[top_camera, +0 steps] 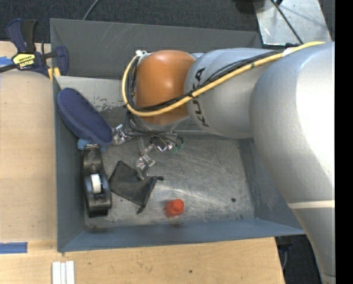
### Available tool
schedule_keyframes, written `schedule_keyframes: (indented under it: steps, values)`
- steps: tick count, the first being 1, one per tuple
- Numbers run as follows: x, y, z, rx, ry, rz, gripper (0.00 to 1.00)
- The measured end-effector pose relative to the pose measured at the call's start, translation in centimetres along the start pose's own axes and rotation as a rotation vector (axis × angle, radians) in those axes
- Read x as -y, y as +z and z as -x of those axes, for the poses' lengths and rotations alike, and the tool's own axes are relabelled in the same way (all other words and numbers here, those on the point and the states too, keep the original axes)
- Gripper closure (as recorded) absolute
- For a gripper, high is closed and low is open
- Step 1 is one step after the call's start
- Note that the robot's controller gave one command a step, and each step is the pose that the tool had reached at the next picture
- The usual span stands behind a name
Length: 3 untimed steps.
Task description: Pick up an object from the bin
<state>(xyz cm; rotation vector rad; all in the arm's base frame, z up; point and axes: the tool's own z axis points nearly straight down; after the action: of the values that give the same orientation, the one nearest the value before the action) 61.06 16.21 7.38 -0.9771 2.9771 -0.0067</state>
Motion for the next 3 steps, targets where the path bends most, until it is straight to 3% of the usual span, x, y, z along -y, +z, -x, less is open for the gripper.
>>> schedule_keyframes:
  steps: [1, 2, 3]
  values:
    - [-1.9, -0.2, 0.3, -0.001, -0.136, -0.009, 0.0]
    - [1.9, -0.5, 0.0, -0.006, 0.346, 0.005, 0.0]
    - [0.6, -0.2, 0.4, -0.001, 0.249, -0.005, 0.0]
